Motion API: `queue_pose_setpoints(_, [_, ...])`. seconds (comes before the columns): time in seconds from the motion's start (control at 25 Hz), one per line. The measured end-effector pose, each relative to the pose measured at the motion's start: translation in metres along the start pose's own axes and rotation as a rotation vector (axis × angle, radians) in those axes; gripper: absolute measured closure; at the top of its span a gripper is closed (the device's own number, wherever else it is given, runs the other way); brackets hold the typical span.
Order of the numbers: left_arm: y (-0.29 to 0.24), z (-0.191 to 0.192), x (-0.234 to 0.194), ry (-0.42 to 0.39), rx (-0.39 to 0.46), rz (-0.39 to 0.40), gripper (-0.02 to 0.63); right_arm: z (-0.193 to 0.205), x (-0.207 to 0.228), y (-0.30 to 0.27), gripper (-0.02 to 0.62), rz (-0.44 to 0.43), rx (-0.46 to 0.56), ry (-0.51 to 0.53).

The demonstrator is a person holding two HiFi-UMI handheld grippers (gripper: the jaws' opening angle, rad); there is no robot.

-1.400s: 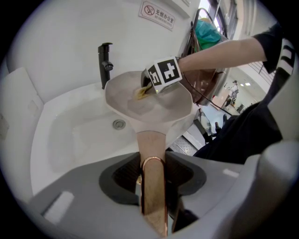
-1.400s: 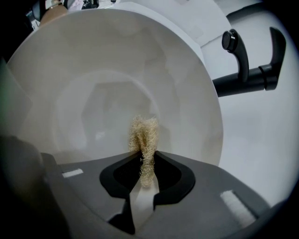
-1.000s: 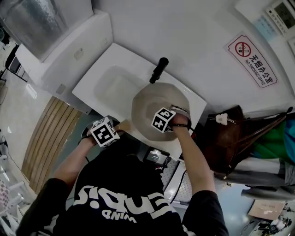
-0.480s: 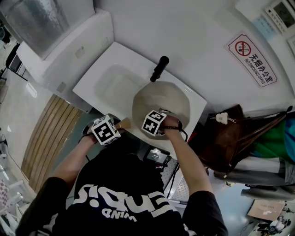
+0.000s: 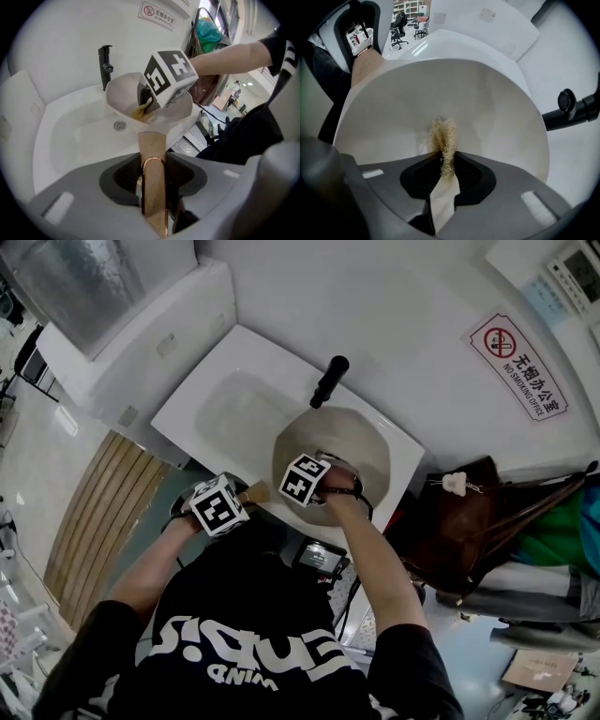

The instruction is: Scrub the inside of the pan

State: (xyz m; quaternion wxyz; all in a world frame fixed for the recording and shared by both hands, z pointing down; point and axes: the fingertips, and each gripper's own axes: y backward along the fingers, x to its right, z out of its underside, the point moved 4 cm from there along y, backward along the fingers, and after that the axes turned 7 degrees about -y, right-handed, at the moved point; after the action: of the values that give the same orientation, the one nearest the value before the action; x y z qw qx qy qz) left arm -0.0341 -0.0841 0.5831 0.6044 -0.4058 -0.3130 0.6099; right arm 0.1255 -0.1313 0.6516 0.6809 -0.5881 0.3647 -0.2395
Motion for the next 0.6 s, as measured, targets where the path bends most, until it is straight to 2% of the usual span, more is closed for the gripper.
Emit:
queue_pose_setpoints(0.36, [-0.002, 0.001, -0.001, 0.000, -0.001, 0.007, 0.446, -0.005, 0.046, -0.009, 0.522, 0.147, -0.020, -0.007])
queue_pose_setpoints(0.6, [-0.003, 0.002, -0.002, 0.001, -0.002, 0.014, 0.446, 0.012, 0.077, -0.013, 0.522, 0.221, -0.067, -0.039])
